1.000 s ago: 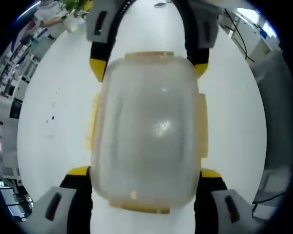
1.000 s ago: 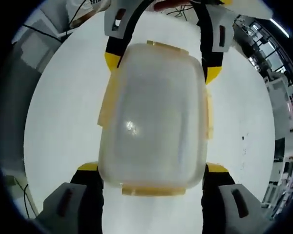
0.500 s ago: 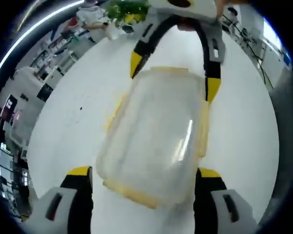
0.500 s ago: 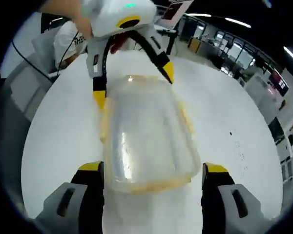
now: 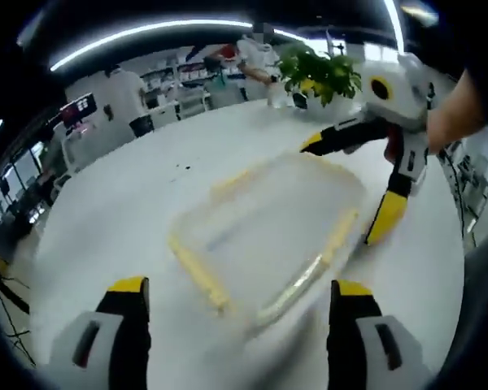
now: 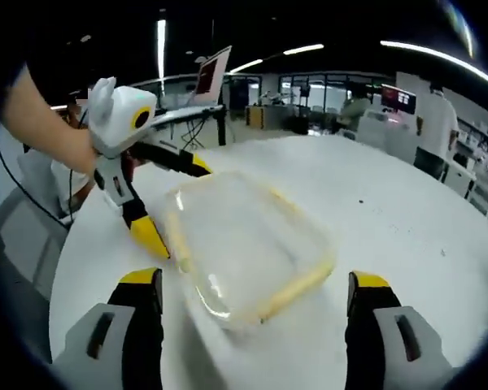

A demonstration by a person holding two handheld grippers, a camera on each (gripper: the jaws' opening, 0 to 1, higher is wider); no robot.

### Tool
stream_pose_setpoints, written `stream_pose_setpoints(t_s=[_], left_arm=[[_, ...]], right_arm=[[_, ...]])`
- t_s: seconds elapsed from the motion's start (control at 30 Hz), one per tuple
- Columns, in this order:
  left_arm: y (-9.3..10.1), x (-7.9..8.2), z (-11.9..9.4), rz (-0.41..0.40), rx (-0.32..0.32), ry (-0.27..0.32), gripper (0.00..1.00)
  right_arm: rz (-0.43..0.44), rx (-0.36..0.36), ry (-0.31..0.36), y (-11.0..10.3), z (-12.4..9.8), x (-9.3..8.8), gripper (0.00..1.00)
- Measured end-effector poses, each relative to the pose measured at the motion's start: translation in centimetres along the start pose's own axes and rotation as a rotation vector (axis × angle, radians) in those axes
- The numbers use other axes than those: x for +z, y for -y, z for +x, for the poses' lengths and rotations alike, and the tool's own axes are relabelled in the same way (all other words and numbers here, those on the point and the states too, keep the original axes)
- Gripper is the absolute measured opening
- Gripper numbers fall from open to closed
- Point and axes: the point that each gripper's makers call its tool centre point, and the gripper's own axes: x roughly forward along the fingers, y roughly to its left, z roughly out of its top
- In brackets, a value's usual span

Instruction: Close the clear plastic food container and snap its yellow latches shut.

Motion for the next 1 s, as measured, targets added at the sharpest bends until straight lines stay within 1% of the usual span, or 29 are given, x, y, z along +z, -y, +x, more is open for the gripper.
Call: stream_pose_setpoints(t_s=[0.03,0.1,0.2,0.23,0.27,0.3,0.37,0.43,0.5,0.53,0.7,0.8,0.87,0.93,1.0], left_arm=[[-0.1,-0.3,-0.1,-0.013,0.005,-0.004,0.89],[0.1,-0.5,0.0,-0.059,-0.008,0.023,0.9],[0.7,-1.4,0.3,-0.076,-0.022,0.002,0.92],[0.8,-1.5,0.4,-0.094,-0.02,0.01,0.92],[0.7,-1.4,0.4,-0.153,-0.008,0.018,0.92],[0.3,-1.1,0.3,-0.214,0.008,0.038,0.93],[-0.3,-0.7,0.1,-0.234,0.025,0.071,0.93],[-0.7,-1.0,0.2,-0.258,0.021,0.067,0.93],[-0.9,-1.2,0.1,-0.285,0.024,0.069,0.93],[-1.1,-1.5,0.0,-0.299,0.028,0.063,0.93],[-0.8,-1.9,-0.3,-0.293,0.015,0.057,0.9],[-0.4,-2.1,-0.6,-0.297,0.001,0.057,0.88],[-0.5,-2.3,-0.7,-0.317,-0.003,0.066,0.88],[-0.3,-2.5,-0.9,-0.317,-0.013,0.068,0.87],[-0.1,-2.8,-1.2,-0.312,-0.025,0.067,0.87]], right_arm=[[0.0,-0.005,-0.003,0.0,0.0,-0.3,0.93],[0.019,0.003,0.006,-0.4,-0.1,-0.5,0.93],[0.029,0.006,-0.005,-0.6,0.1,-1.0,0.94],[0.03,0.006,-0.004,-0.6,0.1,-1.1,0.94],[0.033,0.005,-0.007,-0.6,0.0,-1.1,0.93],[0.036,0.001,-0.005,-0.5,-0.1,-1.0,0.93],[0.051,-0.007,-0.001,-0.3,-0.4,-0.9,0.92],[0.08,-0.008,0.01,-0.3,-0.6,-0.8,0.91],[0.098,-0.027,0.009,0.0,-1.0,-1.0,0.91],[0.123,-0.037,0.006,0.1,-1.3,-1.1,0.9],[0.166,-0.073,0.022,0.4,-2.3,-1.6,0.88],[0.199,-0.094,0.009,0.2,-2.8,-2.6,0.87],[0.21,-0.103,0.007,0.0,-3.2,-2.9,0.86],[0.243,-0.12,0.005,-0.1,-3.5,-3.3,0.85],[0.256,-0.136,0.007,-0.3,-3.9,-3.4,0.84]])
